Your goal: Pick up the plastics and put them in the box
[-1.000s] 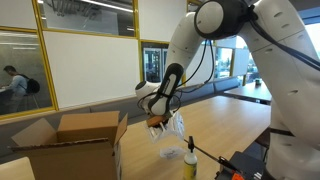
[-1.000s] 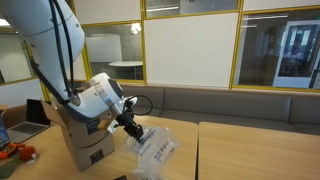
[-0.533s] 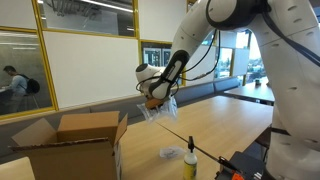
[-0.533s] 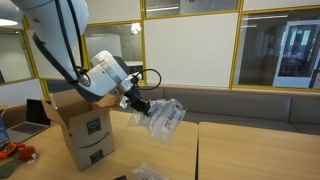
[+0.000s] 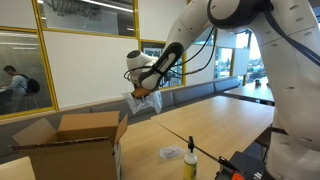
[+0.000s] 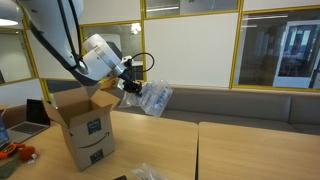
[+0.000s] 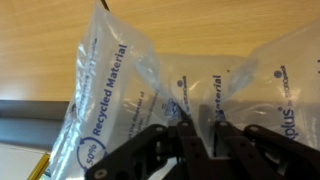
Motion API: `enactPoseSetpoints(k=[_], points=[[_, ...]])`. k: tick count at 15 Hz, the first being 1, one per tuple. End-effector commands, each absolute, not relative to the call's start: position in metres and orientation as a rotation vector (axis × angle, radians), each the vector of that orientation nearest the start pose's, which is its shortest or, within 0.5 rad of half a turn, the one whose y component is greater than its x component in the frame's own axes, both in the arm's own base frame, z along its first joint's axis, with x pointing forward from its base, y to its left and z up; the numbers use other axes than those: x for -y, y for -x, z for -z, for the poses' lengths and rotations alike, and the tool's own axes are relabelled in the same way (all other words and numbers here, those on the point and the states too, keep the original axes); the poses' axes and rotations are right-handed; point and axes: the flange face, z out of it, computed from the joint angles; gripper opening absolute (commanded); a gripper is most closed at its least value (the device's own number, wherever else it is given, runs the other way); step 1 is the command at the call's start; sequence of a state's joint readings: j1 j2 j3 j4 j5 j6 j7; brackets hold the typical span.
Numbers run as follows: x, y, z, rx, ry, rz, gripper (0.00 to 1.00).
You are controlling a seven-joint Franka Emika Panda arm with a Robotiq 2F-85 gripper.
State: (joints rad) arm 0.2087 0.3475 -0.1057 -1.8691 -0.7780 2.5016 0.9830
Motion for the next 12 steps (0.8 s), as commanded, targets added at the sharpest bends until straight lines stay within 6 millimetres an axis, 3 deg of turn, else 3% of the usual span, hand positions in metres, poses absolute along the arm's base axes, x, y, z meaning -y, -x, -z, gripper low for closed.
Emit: enactPoseSetpoints(k=[1, 7, 12], points=[[-0.104, -0.667, -0.397, -0.369, 3.298, 1.031, 0.16], [-0.181, -0.668, -0.448, -0.071, 3.207, 1.24, 0.16], [-0.234, -0.658, -0.456, 0.148, 2.975, 1.218, 0.16]])
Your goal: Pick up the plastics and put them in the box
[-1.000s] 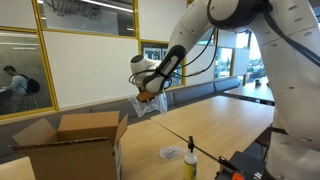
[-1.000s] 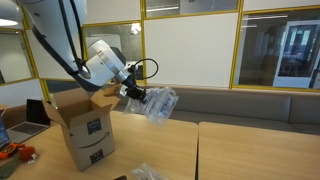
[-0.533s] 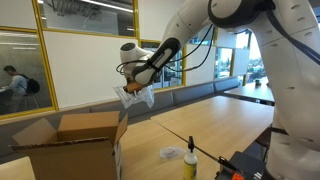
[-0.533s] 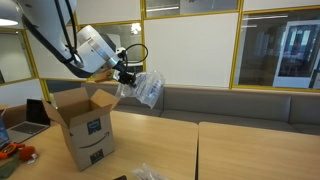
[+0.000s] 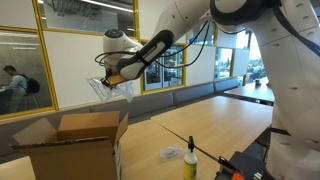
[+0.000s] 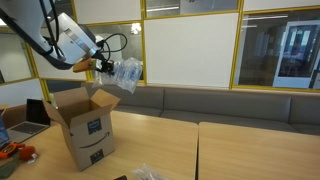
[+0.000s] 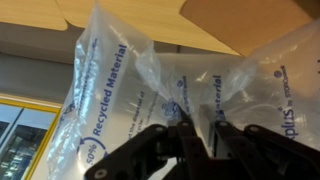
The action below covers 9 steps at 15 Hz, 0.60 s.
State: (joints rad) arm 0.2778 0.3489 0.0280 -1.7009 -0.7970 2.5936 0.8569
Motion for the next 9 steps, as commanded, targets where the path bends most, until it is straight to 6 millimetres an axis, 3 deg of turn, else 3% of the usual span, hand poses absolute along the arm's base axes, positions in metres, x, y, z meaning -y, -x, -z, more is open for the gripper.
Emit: enactPoseSetpoints(k=[1, 9], points=[[-0.24, -0.656, -0.455, 0.178, 2.926, 1.202, 0.16], [-0.289, -0.647, -0.418, 0.39, 2.63, 0.867, 0.16]])
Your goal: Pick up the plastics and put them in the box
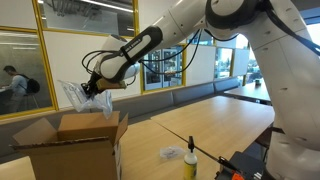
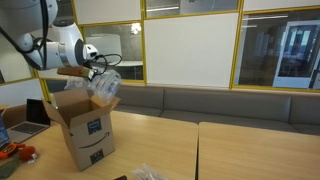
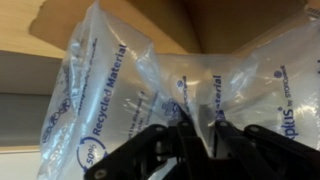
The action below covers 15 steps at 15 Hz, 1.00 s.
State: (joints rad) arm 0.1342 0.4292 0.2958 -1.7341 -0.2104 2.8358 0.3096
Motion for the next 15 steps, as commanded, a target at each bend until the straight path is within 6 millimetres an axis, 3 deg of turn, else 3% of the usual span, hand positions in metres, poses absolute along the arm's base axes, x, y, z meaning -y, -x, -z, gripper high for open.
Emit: enactPoseSetpoints(k=[1, 4, 7, 12, 15], points=[[-0.293, -0.647, -0.412, 0.416, 2.59, 0.815, 0.16], [-0.299, -0.642, -0.389, 0.477, 2.512, 0.659, 0.16], [-0.289, -0.642, -0.349, 0.486, 2.503, 0.507, 0.16], [-0.248, -0.646, -0.277, 0.418, 2.605, 0.314, 0.15], [-0.231, -0.647, -0.248, 0.4, 2.673, 0.241, 0.15]])
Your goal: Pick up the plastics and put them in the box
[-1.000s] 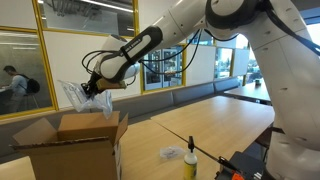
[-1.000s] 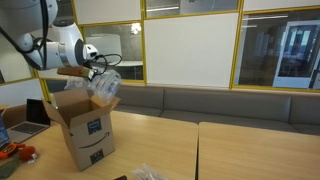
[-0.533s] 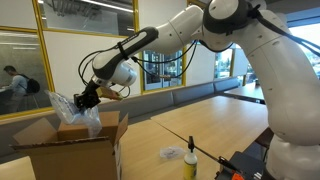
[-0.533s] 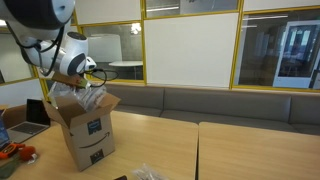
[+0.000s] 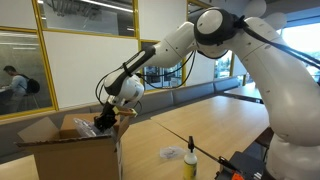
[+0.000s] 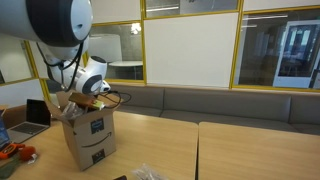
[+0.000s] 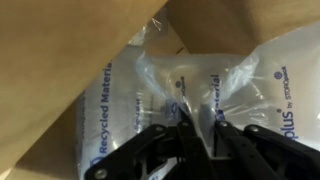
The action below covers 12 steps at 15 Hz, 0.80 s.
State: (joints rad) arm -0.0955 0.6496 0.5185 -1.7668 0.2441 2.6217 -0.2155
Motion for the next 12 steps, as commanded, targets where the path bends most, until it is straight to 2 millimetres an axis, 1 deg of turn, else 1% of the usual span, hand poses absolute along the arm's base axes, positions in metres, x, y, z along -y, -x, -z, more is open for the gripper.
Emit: enactPoseSetpoints(k=[1, 2, 7, 10, 12], points=[[-0.227, -0.647, -0.24, 0.399, 2.696, 0.22, 0.15], [-0.222, -0.647, -0.233, 0.398, 2.719, 0.201, 0.15], [-0.207, -0.645, -0.215, 0.424, 2.827, 0.117, 0.15], [-0.19, -0.642, -0.204, 0.433, 2.909, 0.061, 0.15], [-0.173, -0.641, -0.197, 0.429, 2.965, 0.019, 0.15]])
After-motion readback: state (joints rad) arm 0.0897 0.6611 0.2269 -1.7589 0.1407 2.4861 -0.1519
